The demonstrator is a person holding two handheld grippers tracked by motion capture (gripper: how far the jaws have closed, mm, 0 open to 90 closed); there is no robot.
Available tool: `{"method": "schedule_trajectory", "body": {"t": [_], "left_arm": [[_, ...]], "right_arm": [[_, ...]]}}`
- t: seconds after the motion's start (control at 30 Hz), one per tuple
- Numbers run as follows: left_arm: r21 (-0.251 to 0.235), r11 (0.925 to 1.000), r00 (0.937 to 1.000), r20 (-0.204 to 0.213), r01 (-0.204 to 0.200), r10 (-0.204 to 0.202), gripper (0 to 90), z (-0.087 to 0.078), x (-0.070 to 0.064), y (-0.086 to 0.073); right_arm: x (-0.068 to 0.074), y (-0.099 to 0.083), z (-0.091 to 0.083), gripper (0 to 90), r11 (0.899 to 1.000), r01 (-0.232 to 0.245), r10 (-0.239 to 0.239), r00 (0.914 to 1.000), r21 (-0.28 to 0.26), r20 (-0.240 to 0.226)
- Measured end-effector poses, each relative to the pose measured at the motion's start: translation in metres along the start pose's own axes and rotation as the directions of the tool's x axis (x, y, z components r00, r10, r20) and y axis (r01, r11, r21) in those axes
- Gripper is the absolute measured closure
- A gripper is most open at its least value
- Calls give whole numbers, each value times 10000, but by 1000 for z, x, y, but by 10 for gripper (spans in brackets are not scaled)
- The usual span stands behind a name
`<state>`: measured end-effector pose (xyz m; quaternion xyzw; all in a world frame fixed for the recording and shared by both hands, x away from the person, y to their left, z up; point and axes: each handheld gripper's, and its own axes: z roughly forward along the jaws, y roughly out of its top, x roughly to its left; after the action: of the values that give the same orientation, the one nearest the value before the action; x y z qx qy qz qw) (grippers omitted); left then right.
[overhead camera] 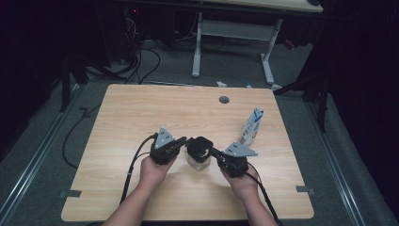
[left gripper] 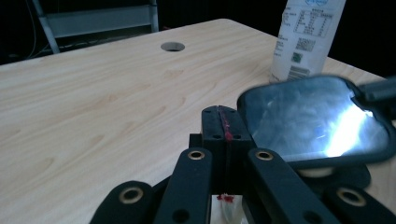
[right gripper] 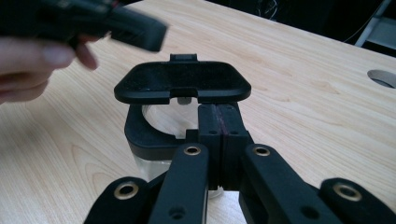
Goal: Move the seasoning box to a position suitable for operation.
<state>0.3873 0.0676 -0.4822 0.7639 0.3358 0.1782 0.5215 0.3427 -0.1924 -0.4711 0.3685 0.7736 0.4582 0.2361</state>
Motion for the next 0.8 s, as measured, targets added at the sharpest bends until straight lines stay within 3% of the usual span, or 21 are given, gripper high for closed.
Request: {"method": "schedule_trajectory", "body": {"t": [0.3,0.63,0.8], "left_arm": [[80,9998,9991,390,159,-162,897,-15,-15,-19],[-126,9998,9958,899,181,-169,897,-12,-36,-17],[-127,9996,9947,1001,244,-230,897,-8,-39,-15]], "right_arm": [[1,7,-1,900,9999,19,-18,10000,-129,17],[2,12,-4,900,9998,89,-88,9999,-204,51],[1,12,-3,900,9997,47,-47,10000,-250,-1]]}}
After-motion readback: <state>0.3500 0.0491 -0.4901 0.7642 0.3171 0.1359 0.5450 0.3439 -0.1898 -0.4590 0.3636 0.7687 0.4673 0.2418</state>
